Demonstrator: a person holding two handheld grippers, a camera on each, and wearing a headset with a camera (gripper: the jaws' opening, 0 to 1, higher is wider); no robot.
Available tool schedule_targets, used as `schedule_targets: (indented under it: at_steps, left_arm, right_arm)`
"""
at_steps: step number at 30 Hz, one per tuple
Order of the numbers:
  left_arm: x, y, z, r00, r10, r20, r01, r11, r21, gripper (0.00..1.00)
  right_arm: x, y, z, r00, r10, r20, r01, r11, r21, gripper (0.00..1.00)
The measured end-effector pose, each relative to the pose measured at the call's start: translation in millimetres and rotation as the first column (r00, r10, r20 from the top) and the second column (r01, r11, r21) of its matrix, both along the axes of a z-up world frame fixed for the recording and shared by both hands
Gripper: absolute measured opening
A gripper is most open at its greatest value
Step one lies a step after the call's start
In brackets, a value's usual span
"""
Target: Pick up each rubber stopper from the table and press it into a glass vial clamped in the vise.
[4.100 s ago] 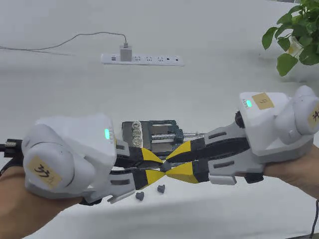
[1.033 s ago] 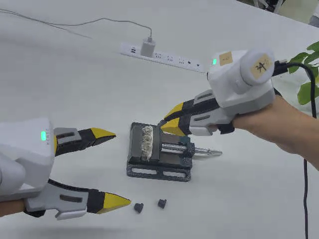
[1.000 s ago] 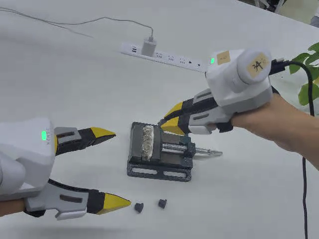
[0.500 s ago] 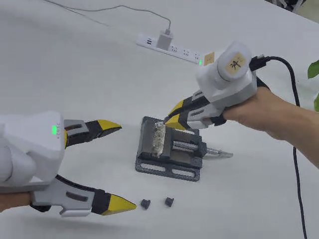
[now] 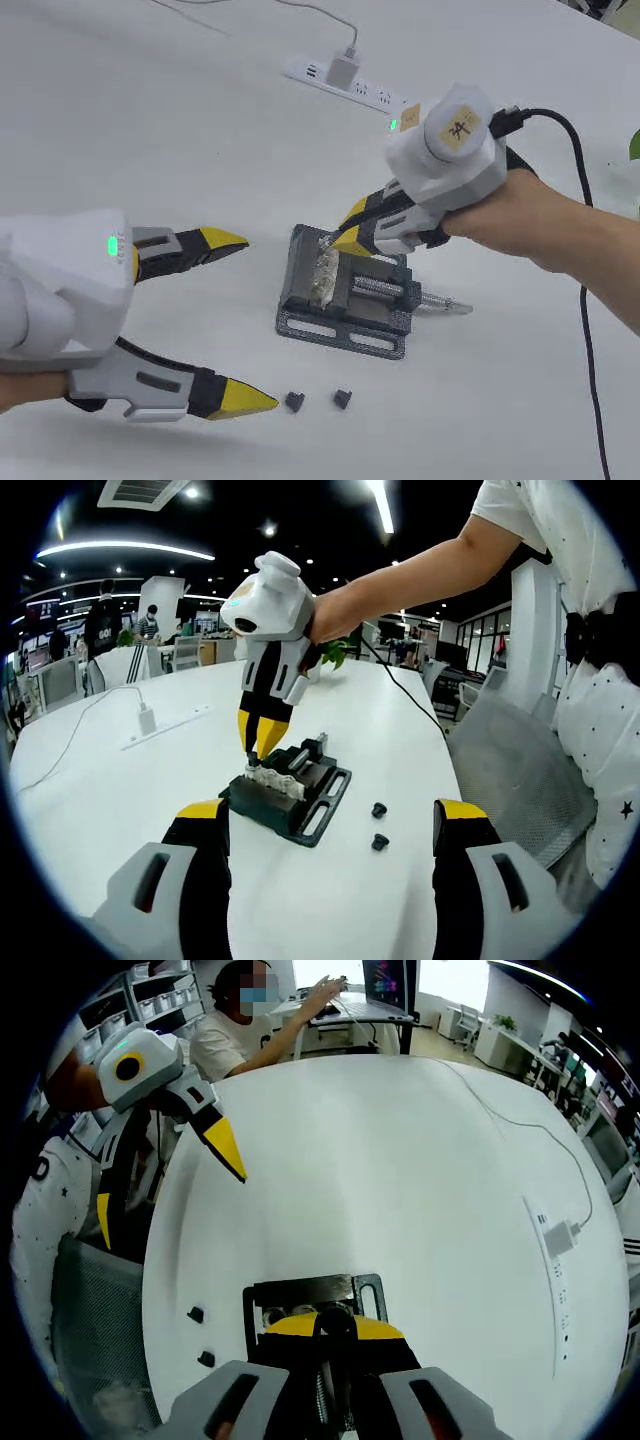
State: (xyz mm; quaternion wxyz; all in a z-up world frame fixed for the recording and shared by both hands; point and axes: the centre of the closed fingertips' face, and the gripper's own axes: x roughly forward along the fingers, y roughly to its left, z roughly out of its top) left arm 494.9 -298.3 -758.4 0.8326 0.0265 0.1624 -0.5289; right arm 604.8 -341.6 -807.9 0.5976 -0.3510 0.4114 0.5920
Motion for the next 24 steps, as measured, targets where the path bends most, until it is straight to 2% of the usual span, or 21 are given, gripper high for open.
schedule_targets:
  at_steps: [12, 24]
  left_arm:
    - [2.6, -0.6, -0.4, 1.000, 0.007, -0.008, -0.007, 1.000, -0.014, 0.82]
    - [2.9, 2.1, -1.2, 1.000, 0.012, -0.015, -0.013, 1.000, -0.023, 0.80]
  right_arm:
    - [2.3, 0.5, -0.5, 1.000, 0.018, 0.001, -0.018, 1.000, -0.018, 0.06]
    - [-1.1, 3.8, -3.0, 0.996, 0.083, 0.036, -0.080, 0.993, -0.088, 0.06]
